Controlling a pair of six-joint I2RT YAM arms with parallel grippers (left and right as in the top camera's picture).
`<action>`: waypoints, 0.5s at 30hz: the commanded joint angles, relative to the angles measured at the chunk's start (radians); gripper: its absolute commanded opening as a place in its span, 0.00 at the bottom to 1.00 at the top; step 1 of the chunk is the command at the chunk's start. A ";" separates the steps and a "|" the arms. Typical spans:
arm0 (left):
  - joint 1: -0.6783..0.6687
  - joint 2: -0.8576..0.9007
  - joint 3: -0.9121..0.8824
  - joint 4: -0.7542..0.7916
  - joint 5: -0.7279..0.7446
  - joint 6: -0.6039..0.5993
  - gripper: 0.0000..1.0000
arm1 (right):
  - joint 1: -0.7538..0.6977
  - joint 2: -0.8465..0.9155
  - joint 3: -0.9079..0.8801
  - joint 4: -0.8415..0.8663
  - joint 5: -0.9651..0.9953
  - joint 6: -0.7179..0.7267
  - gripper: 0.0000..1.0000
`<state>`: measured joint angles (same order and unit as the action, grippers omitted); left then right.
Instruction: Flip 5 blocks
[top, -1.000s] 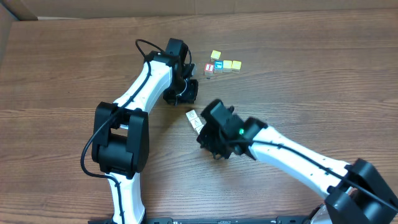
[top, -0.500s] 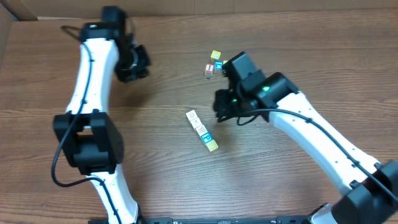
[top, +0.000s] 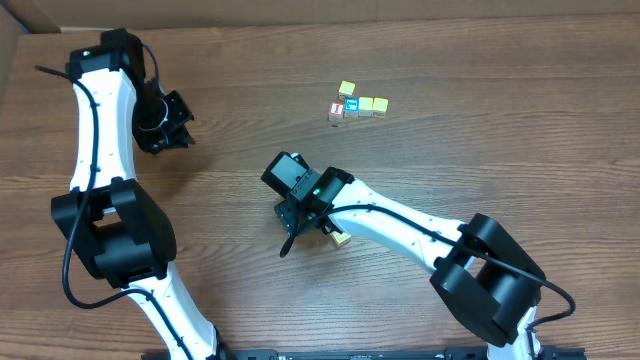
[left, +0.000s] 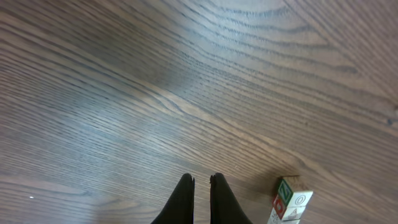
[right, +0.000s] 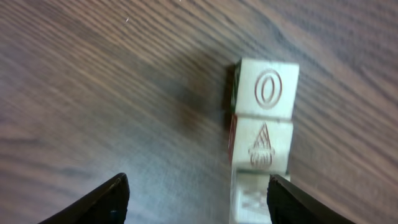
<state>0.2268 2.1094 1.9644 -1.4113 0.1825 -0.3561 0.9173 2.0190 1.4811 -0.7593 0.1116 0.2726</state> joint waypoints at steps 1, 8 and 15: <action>-0.035 -0.035 -0.038 0.015 -0.024 0.039 0.04 | -0.013 0.004 0.016 0.046 0.067 -0.084 0.74; -0.083 -0.035 -0.130 0.072 -0.072 0.035 0.04 | -0.014 0.004 0.148 0.004 -0.009 -0.150 0.29; -0.075 -0.035 -0.169 0.126 -0.081 -0.008 0.04 | -0.014 0.006 0.253 0.013 -0.027 -0.146 0.04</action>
<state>0.1394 2.1075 1.8042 -1.3003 0.1230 -0.3408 0.9073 2.0293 1.7123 -0.7559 0.1032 0.1413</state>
